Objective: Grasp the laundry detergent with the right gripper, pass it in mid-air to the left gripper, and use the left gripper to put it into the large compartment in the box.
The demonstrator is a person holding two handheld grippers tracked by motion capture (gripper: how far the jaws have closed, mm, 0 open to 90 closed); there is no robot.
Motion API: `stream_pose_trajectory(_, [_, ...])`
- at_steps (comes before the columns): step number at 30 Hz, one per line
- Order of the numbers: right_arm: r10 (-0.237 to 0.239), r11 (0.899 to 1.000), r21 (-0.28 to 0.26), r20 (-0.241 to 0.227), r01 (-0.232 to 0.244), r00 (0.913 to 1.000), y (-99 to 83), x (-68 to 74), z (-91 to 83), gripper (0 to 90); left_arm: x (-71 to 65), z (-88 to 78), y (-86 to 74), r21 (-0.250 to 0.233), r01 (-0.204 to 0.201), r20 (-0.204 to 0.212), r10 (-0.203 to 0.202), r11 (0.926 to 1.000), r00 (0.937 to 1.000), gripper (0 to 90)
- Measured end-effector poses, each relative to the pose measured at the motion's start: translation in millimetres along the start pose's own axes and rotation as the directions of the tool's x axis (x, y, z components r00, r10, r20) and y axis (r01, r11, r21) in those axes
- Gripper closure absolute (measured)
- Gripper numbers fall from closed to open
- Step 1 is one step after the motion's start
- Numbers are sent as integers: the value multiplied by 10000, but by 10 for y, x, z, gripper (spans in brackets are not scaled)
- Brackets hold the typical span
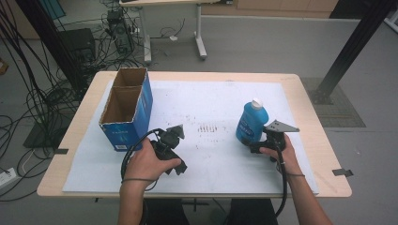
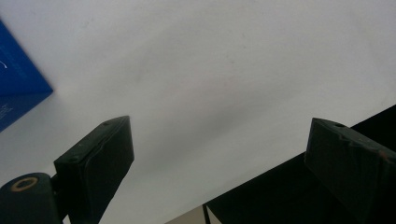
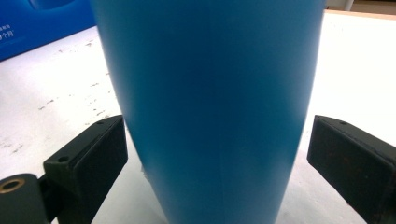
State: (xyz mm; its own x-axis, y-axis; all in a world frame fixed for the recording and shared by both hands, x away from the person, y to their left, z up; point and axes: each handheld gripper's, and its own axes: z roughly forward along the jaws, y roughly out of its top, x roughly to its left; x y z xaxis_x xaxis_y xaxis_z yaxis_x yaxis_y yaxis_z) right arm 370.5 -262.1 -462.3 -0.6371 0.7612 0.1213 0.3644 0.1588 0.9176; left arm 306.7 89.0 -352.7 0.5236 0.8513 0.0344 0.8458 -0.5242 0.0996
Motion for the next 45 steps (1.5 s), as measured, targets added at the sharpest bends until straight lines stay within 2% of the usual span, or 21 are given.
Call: stream_pose_trajectory(45, [42,10000,-90,-8,-43,10000,5,-4,-15,45,-31,-24,31,-6,-90,-48,90,10000,9999,86])
